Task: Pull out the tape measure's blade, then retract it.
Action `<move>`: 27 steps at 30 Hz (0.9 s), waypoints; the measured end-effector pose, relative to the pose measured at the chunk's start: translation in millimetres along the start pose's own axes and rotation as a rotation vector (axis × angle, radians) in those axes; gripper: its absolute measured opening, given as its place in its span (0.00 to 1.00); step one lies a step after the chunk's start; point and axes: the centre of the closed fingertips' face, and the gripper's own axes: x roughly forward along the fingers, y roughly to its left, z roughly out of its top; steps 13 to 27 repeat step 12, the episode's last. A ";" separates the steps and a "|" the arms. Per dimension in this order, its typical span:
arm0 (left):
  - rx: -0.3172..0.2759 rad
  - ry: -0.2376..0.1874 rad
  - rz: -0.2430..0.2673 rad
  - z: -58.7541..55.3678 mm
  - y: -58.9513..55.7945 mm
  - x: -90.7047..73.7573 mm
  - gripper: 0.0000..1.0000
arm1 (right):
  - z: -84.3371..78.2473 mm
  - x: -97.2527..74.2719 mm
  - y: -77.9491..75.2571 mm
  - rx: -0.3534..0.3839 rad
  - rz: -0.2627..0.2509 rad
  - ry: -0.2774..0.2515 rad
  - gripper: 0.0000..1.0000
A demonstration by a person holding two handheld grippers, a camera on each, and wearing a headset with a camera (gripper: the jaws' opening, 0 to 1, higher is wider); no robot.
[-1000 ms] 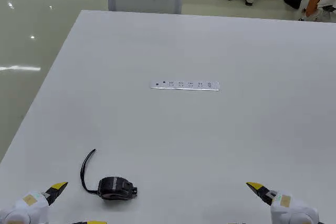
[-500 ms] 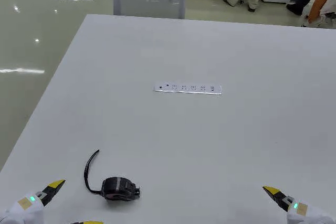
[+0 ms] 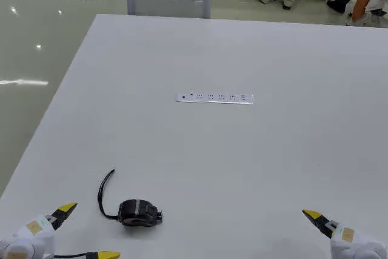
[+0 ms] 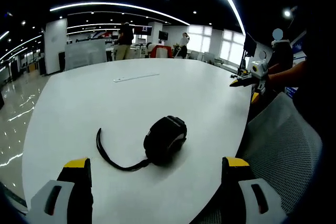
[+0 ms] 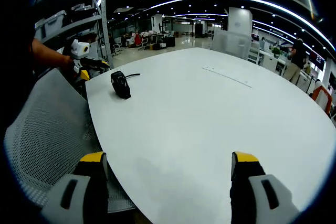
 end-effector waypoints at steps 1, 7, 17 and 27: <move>0.001 0.000 0.000 0.7 -0.4 -0.5 1.00 | -0.6 -0.3 -0.9 0.003 -0.002 0.000 1.00; 0.000 0.006 0.001 0.6 -1.0 -0.4 1.00 | -5.2 0.5 4.9 0.023 0.004 0.001 0.99; 0.004 0.005 0.005 2.5 -0.4 0.4 1.00 | -11.4 2.1 6.9 0.038 0.006 0.006 0.99; 0.004 0.005 0.005 2.5 -0.4 0.4 1.00 | -11.4 2.1 6.9 0.038 0.006 0.006 0.99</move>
